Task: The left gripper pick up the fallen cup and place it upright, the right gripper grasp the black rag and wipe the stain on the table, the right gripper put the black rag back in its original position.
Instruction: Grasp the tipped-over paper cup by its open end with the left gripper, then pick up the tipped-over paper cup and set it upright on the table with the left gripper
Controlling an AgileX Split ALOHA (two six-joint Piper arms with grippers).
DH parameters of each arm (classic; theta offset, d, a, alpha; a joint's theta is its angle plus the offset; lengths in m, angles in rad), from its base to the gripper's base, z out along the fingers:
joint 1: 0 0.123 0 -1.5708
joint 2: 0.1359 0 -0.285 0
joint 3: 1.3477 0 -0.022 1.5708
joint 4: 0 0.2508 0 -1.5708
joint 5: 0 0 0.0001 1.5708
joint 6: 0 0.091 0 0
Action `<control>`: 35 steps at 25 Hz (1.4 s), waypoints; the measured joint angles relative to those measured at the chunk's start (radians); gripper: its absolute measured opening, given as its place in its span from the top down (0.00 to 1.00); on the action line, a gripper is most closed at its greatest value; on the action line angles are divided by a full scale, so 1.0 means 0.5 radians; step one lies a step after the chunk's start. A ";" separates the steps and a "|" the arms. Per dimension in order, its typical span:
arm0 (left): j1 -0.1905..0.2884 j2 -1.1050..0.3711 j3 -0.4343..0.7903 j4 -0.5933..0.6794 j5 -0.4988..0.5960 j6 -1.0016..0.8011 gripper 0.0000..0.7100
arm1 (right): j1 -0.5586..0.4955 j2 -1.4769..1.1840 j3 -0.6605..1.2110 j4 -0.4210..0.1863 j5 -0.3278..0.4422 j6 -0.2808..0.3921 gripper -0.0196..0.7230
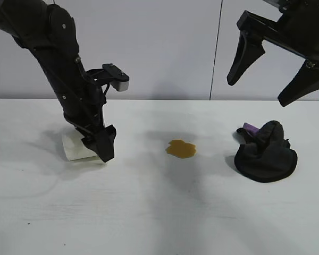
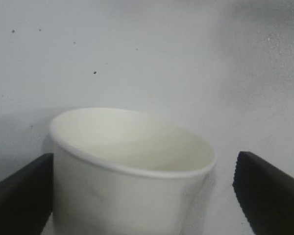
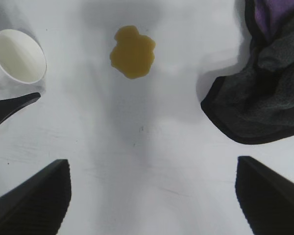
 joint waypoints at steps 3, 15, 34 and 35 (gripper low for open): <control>0.000 0.008 0.000 -0.002 0.000 0.013 0.22 | 0.000 0.000 0.000 0.000 -0.013 -0.010 0.12; 0.000 0.019 -0.003 -0.079 0.002 0.095 0.30 | 0.000 0.000 0.000 0.000 -0.013 -0.019 0.12; 0.328 -0.215 0.262 -1.743 -0.035 1.442 0.35 | 0.000 0.000 0.000 -0.002 -0.017 -0.019 0.12; 0.356 -0.217 0.302 -1.905 -0.010 1.627 0.35 | 0.000 0.000 0.000 -0.002 -0.017 -0.019 0.12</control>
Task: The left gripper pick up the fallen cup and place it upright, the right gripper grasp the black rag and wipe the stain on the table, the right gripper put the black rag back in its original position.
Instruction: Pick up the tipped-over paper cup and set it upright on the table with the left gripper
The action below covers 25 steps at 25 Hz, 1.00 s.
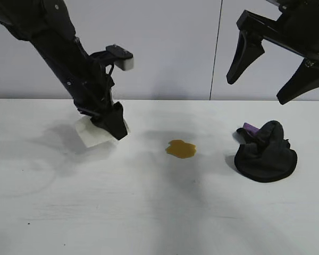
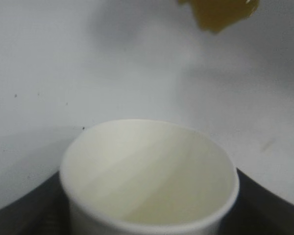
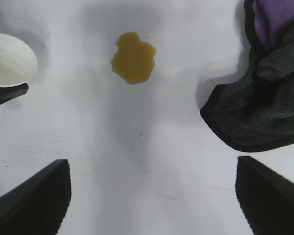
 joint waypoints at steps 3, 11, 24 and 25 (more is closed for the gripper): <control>0.051 0.000 0.142 -0.572 0.181 0.708 0.35 | 0.000 0.000 0.000 0.000 -0.002 0.000 0.12; 0.182 0.015 0.513 -1.151 0.705 1.856 0.35 | 0.000 0.000 0.000 0.000 -0.014 0.000 0.12; 0.278 0.374 0.535 -1.183 0.877 2.180 0.35 | 0.000 0.000 0.000 -0.002 -0.096 -0.002 0.12; 0.278 0.376 0.535 -1.183 0.877 2.179 0.35 | 0.000 0.000 0.000 -0.002 -0.096 -0.002 0.12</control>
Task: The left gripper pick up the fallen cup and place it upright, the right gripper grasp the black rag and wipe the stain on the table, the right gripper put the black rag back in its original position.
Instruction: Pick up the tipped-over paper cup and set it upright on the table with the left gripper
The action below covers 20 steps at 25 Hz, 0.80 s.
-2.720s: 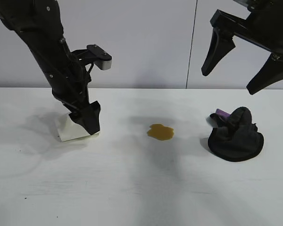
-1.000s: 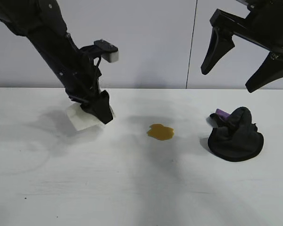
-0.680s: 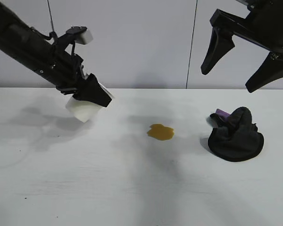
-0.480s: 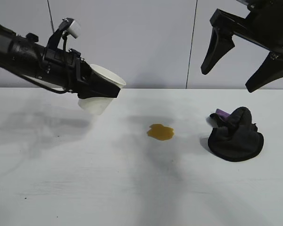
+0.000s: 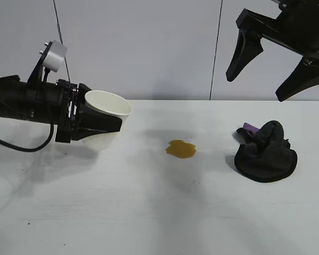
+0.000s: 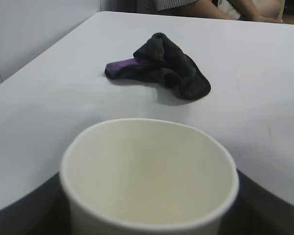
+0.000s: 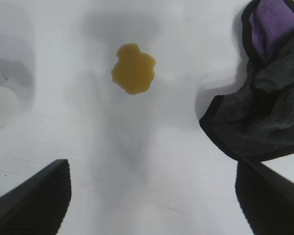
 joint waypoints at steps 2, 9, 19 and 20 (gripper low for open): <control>0.000 0.000 0.000 -0.005 0.002 0.009 0.35 | 0.000 0.000 0.000 0.000 -0.001 0.000 0.12; 0.000 0.032 0.000 -0.007 0.008 0.022 0.35 | 0.000 0.000 0.000 0.000 -0.004 0.000 0.12; 0.000 0.072 0.000 -0.043 0.041 0.003 0.33 | 0.000 0.000 0.000 -0.015 -0.002 -0.004 0.12; 0.000 0.072 0.000 -0.043 0.039 -0.007 0.30 | 0.000 0.000 0.000 -0.015 -0.002 -0.004 0.12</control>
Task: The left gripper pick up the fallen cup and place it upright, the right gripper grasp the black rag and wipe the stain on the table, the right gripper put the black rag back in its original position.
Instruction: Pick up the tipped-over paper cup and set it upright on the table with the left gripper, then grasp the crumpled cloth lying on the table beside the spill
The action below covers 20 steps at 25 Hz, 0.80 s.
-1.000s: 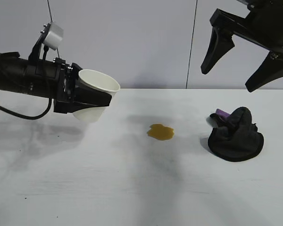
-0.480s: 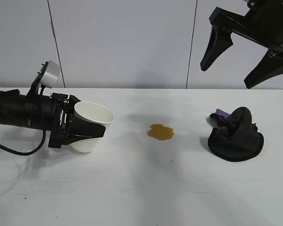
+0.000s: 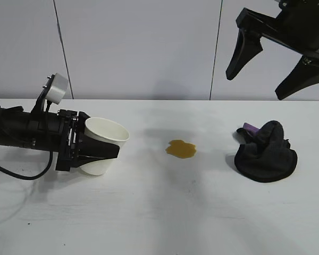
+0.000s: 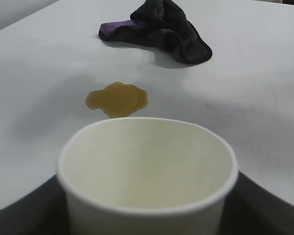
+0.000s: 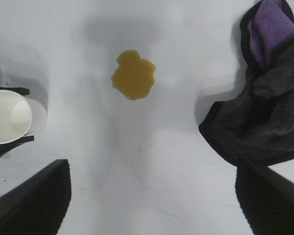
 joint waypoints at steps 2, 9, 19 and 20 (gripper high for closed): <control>0.000 0.002 0.000 0.006 -0.020 -0.011 0.21 | 0.000 0.000 0.000 -0.002 0.002 0.000 0.12; 0.000 0.004 0.000 0.008 -0.028 -0.029 0.11 | 0.000 0.000 0.000 -0.012 0.008 0.000 0.12; 0.000 -0.010 0.003 0.008 -0.028 -0.225 0.03 | 0.000 0.000 0.000 -0.014 0.043 -0.020 0.12; 0.000 -0.028 0.007 0.011 -0.033 -0.231 0.03 | 0.000 0.000 0.000 -0.014 0.043 -0.023 0.12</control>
